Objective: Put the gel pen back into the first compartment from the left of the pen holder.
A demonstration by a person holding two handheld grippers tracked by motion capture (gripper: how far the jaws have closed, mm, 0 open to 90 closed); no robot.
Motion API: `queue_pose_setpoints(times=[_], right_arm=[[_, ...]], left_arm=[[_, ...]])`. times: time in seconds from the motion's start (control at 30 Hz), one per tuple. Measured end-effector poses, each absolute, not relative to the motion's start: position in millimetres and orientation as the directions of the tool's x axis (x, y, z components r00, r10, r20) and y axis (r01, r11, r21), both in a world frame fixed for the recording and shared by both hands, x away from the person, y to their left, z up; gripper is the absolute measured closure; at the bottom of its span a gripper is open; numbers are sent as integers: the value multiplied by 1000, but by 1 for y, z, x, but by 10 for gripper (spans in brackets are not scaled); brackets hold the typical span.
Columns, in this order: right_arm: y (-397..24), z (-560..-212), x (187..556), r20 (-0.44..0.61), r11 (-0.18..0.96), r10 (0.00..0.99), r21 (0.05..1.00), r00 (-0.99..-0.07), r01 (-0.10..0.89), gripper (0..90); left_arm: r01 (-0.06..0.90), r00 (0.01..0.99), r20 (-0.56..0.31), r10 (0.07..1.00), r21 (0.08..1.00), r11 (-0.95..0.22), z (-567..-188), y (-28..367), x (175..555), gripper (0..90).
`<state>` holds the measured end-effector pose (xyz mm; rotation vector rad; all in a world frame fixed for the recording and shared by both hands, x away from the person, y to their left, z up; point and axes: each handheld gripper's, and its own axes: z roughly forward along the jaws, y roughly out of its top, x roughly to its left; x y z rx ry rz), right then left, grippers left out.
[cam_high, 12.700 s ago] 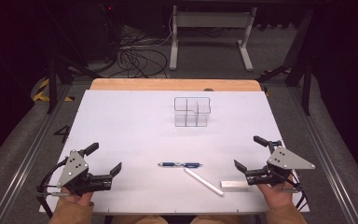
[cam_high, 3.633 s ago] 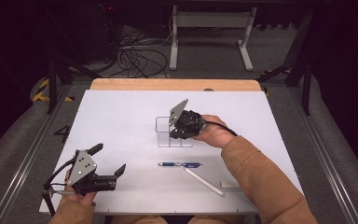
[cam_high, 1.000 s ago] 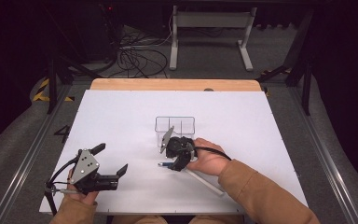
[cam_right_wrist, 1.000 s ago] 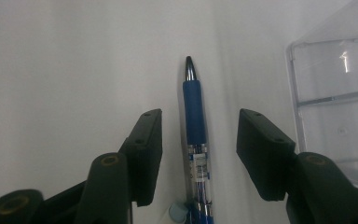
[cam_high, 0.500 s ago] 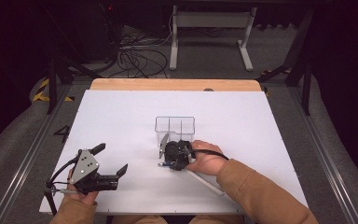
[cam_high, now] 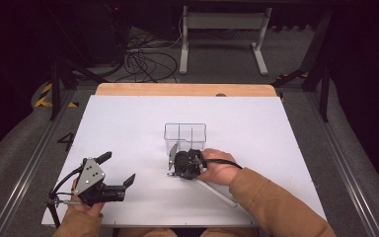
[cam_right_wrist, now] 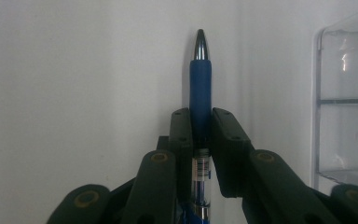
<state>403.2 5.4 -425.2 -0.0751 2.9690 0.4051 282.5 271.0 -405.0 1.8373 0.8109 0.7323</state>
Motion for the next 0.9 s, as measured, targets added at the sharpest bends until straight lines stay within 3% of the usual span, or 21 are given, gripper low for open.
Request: queue_pose_setpoints(times=[0.9], right_arm=[[-6,-387,401,-201,923,-14,374,-979,-90,791]], left_arm=[[209,597,135,791,925,-316,-405,271,283,34]])
